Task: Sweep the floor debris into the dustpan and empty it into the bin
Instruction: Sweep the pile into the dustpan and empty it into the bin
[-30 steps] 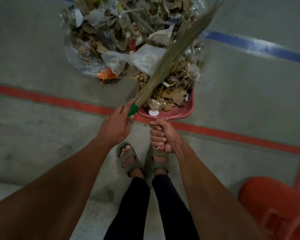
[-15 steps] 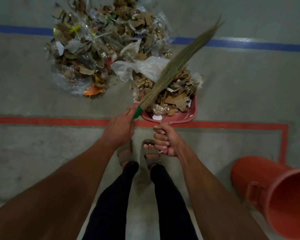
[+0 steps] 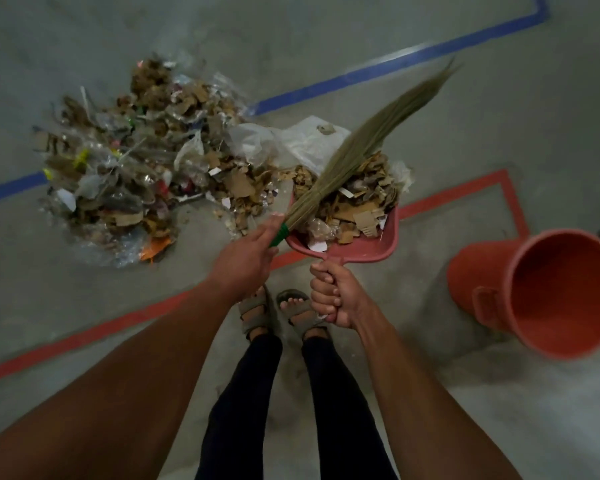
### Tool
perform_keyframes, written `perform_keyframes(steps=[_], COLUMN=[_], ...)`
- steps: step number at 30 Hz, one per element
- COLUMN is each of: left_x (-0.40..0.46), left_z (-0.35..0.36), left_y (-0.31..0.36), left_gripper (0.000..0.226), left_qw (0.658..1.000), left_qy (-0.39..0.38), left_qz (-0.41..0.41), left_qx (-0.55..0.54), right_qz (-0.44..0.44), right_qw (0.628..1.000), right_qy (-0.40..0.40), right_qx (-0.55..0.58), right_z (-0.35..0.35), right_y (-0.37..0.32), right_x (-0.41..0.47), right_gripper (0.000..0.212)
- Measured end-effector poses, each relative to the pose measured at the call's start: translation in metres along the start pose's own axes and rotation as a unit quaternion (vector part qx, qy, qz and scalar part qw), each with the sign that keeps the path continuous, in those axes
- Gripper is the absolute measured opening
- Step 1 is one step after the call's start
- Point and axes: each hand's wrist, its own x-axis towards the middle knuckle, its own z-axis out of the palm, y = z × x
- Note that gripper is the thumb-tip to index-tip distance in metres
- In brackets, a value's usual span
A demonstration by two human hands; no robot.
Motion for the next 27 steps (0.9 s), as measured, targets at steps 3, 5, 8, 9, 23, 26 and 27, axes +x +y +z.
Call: perform_keyframes(steps=[3, 5, 8, 9, 23, 26, 27], left_x=[0.006, 0.009, 0.018, 0.020, 0.043, 0.050, 0.052], left_z=[-0.012, -0.016, -0.017, -0.016, 0.054, 0.079, 0.086], left_y=[0.028, 0.046, 0.080, 0.091, 0.281, 0.322, 0.335], left_gripper=[0.070, 0.069, 0.069, 0.068, 0.069, 0.071, 0.072], left_qw=[0.999, 0.996, 0.989, 0.987, 0.931, 0.917, 0.911], left_qy=[-0.018, -0.024, -0.051, -0.058, -0.139, -0.174, -0.185], left_qz=[0.047, 0.080, 0.134, 0.147, 0.313, 0.335, 0.345], left_qx=[0.016, 0.023, 0.035, 0.041, 0.129, 0.130, 0.132], right_qz=[-0.041, -0.065, -0.101, -0.112, -0.265, -0.288, -0.297], right_qw=[0.999, 0.996, 0.989, 0.986, 0.923, 0.905, 0.900], right_qy=[0.006, 0.018, 0.013, 0.013, 0.051, 0.049, 0.047], right_qx=[0.034, 0.058, 0.104, 0.120, 0.274, 0.309, 0.316], right_z=[-0.001, -0.005, -0.018, -0.022, -0.124, -0.153, -0.162], right_y=[0.002, 0.004, 0.006, 0.007, 0.019, 0.020, 0.020], right_x=[-0.031, -0.049, -0.078, -0.086, -0.219, -0.248, -0.256], right_gripper=[0.041, 0.041, 0.042, 0.042, 0.042, 0.042, 0.041])
